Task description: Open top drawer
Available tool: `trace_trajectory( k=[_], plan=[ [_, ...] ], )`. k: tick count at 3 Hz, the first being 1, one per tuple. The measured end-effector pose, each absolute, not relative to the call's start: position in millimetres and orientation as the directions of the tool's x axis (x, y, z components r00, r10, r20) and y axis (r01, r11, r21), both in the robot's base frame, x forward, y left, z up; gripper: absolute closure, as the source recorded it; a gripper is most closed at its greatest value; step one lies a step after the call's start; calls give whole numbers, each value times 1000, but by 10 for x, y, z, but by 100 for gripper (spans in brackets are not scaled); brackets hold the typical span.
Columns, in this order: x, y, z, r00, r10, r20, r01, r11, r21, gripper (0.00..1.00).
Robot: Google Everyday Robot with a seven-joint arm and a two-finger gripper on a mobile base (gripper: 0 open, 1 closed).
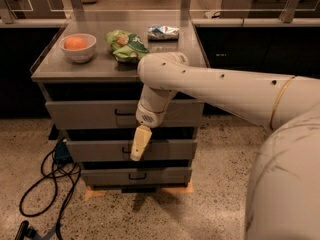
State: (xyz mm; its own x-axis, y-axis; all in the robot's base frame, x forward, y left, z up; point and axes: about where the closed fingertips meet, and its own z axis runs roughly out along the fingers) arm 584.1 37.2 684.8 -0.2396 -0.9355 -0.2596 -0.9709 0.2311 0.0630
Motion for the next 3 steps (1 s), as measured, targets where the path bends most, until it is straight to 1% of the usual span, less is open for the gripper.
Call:
trace_trajectory(
  k=[1,2,3],
  plan=[
    [6034,394,6993,-229,-948,-222,-962,256,-101,0],
    [6188,266,7200,-190,-944,-271,-923,266,-280,0],
    [6318,330,7277,-166,-932,-322,-905,274,-325,0]
  ],
)
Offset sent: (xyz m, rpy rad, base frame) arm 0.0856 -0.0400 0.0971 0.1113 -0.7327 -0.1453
